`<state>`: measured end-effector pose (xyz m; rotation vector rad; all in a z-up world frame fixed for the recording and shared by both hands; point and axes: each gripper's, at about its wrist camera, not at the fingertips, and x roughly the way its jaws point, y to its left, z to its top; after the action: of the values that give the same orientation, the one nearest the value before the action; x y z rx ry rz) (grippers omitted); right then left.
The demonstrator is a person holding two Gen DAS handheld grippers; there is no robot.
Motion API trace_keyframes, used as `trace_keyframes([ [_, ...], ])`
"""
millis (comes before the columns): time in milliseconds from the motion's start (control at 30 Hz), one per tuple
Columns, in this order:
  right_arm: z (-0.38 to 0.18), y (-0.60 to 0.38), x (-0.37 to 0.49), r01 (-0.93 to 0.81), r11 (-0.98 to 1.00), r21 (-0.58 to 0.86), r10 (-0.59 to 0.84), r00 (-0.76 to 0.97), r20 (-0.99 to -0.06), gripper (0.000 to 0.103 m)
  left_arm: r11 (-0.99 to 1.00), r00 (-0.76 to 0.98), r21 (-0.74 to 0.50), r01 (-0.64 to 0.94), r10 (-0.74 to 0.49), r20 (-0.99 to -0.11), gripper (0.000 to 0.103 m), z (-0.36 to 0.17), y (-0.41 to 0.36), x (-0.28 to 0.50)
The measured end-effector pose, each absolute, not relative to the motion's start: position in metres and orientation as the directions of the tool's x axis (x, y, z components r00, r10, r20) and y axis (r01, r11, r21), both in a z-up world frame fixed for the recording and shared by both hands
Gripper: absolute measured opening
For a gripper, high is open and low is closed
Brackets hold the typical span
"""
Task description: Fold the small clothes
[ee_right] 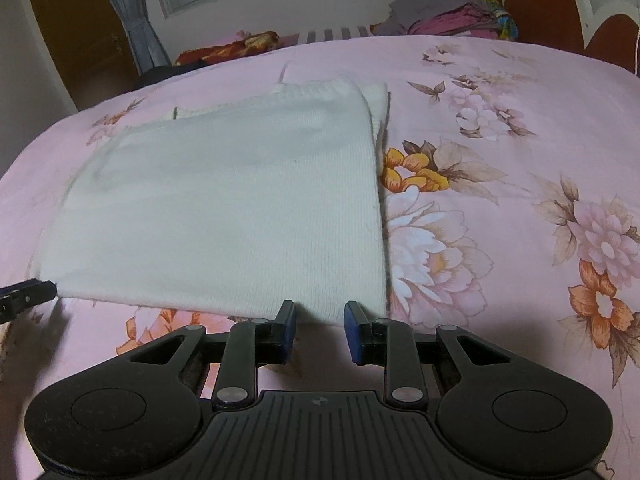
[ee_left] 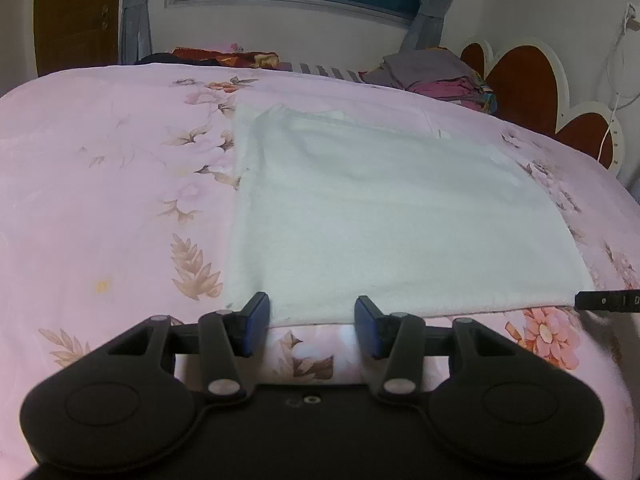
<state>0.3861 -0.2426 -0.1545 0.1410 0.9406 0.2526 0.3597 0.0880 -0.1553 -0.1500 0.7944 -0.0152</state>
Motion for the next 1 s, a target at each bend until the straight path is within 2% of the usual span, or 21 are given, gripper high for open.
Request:
trace_keyframes([
  [167, -0.152, -0.249, 0.384, -0.144, 0.958, 0.248, 0.286, 0.554, -0.782, 0.027, 0.985, 0.695, -0.166, -0.048, -0.086, -0.714, 0.047, -0.155, 0.097, 0.356],
  [267, -0.146, -0.260, 0.376, -0.107, 0.955, 0.278, 0.287, 0.580, -0.762, 0.027, 0.983, 0.682, -0.142, -0.113, -0.027, -0.731, 0.055, -0.152, 0.103, 0.349],
  [467, -0.131, -0.275, 0.360, -0.091, 0.945, 0.315, 0.299, 0.631, -0.716, 0.027, 0.964, 0.694, -0.213, -0.160, -0.044, -0.718, 0.052, -0.149, 0.115, 0.327],
  [633, -0.130, -0.261, 0.370, -0.117, 0.954, 0.277, 0.287, 0.624, -0.727, 0.027, 0.966, 0.733, -0.193, -0.172, -0.005, -0.680, 0.049, -0.145, 0.108, 0.338],
  [767, -0.149, -0.254, 0.383, -0.113, 0.967, 0.228, 0.251, 0.573, -0.780, 0.027, 0.957, 0.681, -0.180, -0.227, 0.024, -0.732, 0.050, -0.160, 0.113, 0.363],
  [900, -0.146, -0.252, 0.382, -0.131, 0.970, 0.203, 0.241, 0.579, -0.778, 0.027, 0.956, 0.681, -0.181, -0.230, 0.025, -0.732, 0.048, -0.156, 0.116, 0.362],
  [1000, -0.135, -0.259, 0.374, -0.125, 0.963, 0.240, 0.265, 0.617, -0.741, 0.027, 0.925, 0.714, -0.285, -0.252, -0.021, -0.700, 0.047, -0.148, 0.119, 0.348],
])
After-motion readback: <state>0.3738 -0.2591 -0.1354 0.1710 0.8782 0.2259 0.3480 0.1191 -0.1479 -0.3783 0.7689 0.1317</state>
